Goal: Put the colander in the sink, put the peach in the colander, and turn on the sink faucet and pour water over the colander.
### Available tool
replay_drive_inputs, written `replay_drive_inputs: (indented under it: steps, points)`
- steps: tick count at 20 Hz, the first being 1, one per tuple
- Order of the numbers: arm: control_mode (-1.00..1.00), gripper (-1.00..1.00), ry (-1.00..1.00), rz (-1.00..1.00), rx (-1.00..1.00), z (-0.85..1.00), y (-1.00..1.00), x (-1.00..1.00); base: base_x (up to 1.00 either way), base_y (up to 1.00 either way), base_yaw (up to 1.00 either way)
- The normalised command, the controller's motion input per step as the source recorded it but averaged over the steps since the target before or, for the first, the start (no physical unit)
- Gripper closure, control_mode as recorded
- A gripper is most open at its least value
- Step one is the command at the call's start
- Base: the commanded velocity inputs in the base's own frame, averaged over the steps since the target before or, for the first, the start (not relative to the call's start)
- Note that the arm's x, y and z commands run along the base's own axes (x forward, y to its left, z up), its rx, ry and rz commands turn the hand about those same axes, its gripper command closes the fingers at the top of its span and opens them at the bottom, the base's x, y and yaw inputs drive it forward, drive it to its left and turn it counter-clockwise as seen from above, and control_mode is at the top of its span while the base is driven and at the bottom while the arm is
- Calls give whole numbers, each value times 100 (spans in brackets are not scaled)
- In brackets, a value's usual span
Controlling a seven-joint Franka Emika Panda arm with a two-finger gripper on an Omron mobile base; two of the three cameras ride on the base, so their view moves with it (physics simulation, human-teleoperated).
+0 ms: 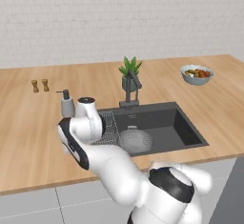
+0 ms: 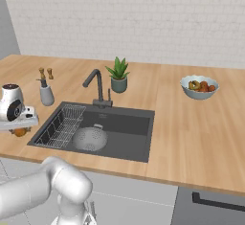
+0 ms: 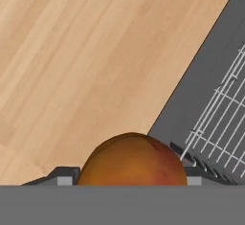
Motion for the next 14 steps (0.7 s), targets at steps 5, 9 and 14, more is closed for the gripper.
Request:
replay_drive_inputs:
  steps: [5, 9, 14]
  points:
    - [-100, 100, 0, 0, 0, 0, -100, -13, 0, 0, 0]
    - [-100, 100, -1, 0, 0, 0, -96, -1, 0, 0, 0]
    - [-100, 100, -3, 1, 0, 0, -83, 0, 0, 0, 0]
